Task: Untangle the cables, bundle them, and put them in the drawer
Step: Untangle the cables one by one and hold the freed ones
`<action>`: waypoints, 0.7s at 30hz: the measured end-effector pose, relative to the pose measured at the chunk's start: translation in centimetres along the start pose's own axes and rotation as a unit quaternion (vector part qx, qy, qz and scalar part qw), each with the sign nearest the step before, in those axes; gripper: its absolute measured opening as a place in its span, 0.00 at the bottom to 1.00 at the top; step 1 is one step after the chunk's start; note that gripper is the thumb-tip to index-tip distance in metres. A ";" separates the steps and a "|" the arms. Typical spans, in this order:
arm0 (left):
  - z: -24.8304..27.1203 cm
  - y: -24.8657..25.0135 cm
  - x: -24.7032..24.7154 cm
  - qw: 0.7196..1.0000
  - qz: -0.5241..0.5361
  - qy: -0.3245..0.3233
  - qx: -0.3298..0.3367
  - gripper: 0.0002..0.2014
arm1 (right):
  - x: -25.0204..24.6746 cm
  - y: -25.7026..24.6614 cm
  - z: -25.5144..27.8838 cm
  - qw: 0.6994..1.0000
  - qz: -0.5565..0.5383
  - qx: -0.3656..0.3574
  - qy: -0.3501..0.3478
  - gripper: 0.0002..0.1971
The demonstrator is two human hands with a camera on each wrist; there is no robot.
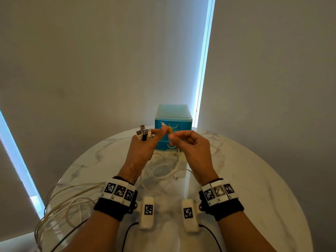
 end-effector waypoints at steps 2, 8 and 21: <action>0.2 0.2 -0.1 1.000 0.002 0.001 -0.008 0.17 | 0.3 0.1 0.2 1.000 0.002 0.008 -0.012 0.11; -1.0 -1.5 -0.9 0.996 0.050 0.068 -0.025 0.17 | 1.5 -0.1 1.0 0.990 -0.052 0.098 -0.091 0.25; -2.7 -2.9 -4.3 0.928 0.268 0.250 -0.068 0.19 | -0.8 -2.8 0.6 0.917 -0.267 0.154 -0.252 0.13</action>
Point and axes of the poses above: each hand's wrist, its own z-axis away from the middle knuckle, its own x-axis out of the palm, y = z × x, the point moved 2 cm from there along -z, towards the middle knuckle, and after that the axes turned 3 degrees about y, right-handed, at the moved point
